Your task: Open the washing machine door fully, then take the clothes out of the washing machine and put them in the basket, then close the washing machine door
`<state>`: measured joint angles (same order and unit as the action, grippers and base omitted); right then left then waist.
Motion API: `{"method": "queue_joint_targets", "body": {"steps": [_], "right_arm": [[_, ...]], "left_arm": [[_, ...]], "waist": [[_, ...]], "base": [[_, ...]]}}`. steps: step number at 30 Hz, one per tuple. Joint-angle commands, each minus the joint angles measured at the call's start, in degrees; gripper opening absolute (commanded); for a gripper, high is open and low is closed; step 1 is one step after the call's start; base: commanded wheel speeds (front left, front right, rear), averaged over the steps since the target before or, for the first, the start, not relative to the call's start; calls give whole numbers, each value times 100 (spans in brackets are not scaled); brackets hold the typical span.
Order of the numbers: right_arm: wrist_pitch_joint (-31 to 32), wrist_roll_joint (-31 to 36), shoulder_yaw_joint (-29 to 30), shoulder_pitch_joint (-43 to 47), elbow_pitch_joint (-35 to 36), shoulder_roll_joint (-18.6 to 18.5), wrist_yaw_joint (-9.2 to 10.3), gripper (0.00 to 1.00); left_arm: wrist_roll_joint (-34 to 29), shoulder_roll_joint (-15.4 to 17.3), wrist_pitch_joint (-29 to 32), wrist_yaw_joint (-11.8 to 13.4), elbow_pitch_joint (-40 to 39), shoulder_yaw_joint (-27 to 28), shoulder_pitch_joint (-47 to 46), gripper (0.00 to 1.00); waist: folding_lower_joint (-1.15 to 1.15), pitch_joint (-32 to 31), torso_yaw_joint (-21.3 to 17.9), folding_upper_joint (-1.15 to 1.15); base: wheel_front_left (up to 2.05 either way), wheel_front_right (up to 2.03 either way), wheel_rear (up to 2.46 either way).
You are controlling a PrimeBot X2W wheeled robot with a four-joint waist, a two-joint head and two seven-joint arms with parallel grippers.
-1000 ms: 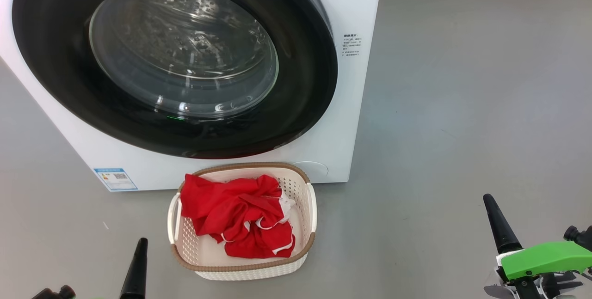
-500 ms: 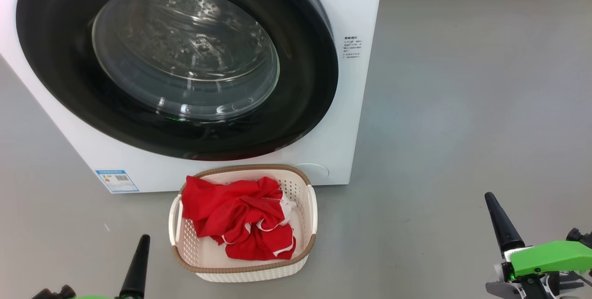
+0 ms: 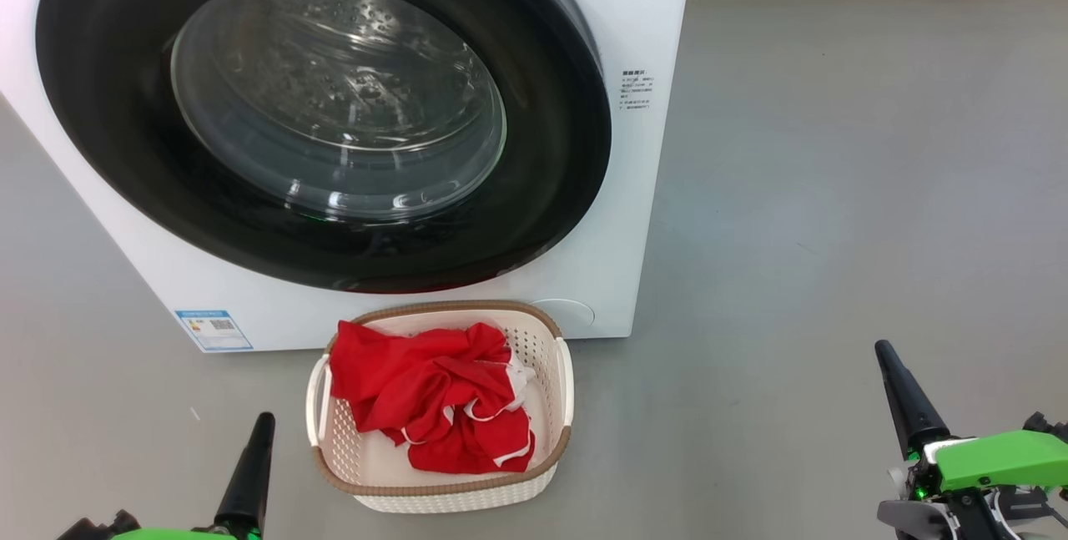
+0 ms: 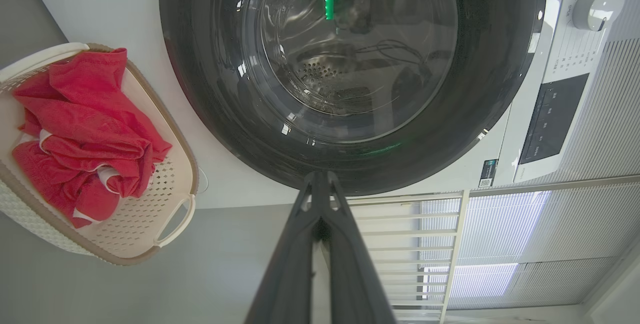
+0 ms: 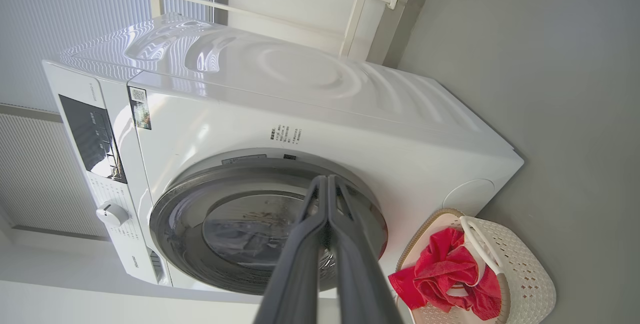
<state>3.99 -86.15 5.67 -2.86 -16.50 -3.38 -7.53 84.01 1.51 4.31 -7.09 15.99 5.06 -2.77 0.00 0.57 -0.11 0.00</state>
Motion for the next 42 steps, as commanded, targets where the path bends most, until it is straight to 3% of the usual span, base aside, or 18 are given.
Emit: {"method": "queue_joint_targets", "body": {"steps": [1, 11, 42], "right_arm": [[56, -154, -40, -298, 196, -34, 3, 0], [223, -629, 51, -329, 249, 23, 4, 0], [235, -616, 66, -331, 248, 33, 4, 0]], "left_arm": [[188, 129, 59, -37, -174, 138, -284, 0], [814, 137, 219, -40, -195, 148, -343, 0], [815, 137, 218, -40, -195, 147, -342, 0]], "waist": [[0, -6, 2, 0], [0, -39, 11, 0], [0, -39, 11, 0]], "base": [[0, 0, 0], [0, 0, 0], [0, 0, 0]]}}
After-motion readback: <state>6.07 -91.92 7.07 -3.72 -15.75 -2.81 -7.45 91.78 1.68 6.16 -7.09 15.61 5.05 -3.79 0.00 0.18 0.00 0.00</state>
